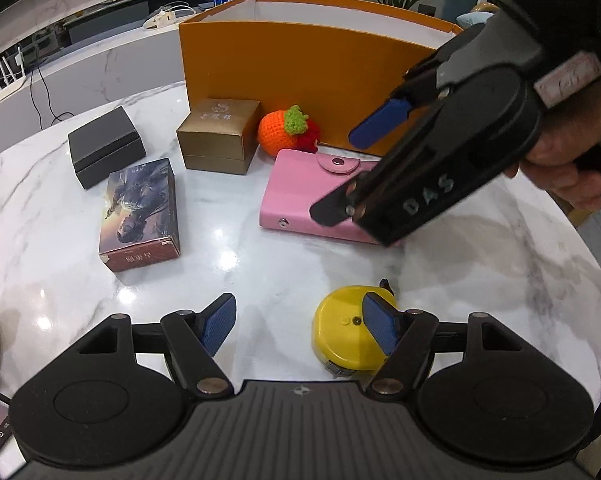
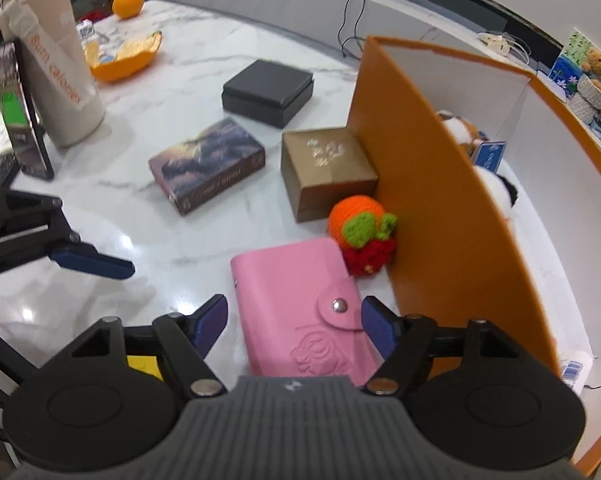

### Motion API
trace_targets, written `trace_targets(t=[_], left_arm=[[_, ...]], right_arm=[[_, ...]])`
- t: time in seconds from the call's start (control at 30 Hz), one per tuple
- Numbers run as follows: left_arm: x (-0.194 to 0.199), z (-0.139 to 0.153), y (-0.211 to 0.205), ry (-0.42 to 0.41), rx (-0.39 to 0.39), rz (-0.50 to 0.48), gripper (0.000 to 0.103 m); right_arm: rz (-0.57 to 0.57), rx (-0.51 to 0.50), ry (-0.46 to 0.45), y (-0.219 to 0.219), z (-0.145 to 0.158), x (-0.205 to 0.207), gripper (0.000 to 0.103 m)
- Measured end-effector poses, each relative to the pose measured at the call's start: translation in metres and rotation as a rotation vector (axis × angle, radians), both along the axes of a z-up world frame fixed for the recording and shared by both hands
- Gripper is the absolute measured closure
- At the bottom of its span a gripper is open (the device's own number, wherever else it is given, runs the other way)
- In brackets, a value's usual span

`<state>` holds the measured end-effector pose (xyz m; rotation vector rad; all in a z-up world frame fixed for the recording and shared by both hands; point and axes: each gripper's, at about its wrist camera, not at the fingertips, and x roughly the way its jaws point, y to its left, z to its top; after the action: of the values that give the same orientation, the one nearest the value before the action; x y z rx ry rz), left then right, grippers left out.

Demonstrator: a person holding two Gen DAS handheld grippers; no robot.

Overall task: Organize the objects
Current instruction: 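Grasp the yellow tape measure with the left gripper while the right gripper grasps the pink wallet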

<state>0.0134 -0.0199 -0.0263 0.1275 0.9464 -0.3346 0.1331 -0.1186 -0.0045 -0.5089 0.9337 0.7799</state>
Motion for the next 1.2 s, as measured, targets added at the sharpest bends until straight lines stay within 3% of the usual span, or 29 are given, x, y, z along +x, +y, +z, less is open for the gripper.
trace_targets(t=[0.3, 0.57, 0.83, 0.93, 1.1, 1.2], left_arm=[[-0.005, -0.002, -0.01, 0.018, -0.031, -0.042, 0.021], [-0.008, -0.015, -0.019, 0.051, -0.015, -0.064, 0.021], [-0.011, -0.017, -0.022, 0.017, 0.022, -0.076, 0.024], [-0.013, -0.018, -0.025, 0.002, 0.051, -0.09, 0.024], [-0.011, -0.018, -0.023, 0.01, 0.045, -0.092, 0.025], [-0.011, -0.017, -0.023, 0.01, 0.045, -0.089, 0.025]], right_arm=[[-0.006, -0.042, 0.009, 0.002, -0.018, 0.005, 0.023], [-0.002, -0.047, 0.005, 0.003, -0.023, 0.007, 0.018], [0.016, -0.073, -0.021, 0.008, -0.03, 0.003, 0.014], [0.023, -0.093, -0.02, 0.011, -0.03, 0.001, 0.014], [0.068, -0.072, 0.077, 0.012, -0.022, -0.005, 0.018], [0.041, -0.038, 0.062, 0.013, -0.019, -0.007, 0.025]])
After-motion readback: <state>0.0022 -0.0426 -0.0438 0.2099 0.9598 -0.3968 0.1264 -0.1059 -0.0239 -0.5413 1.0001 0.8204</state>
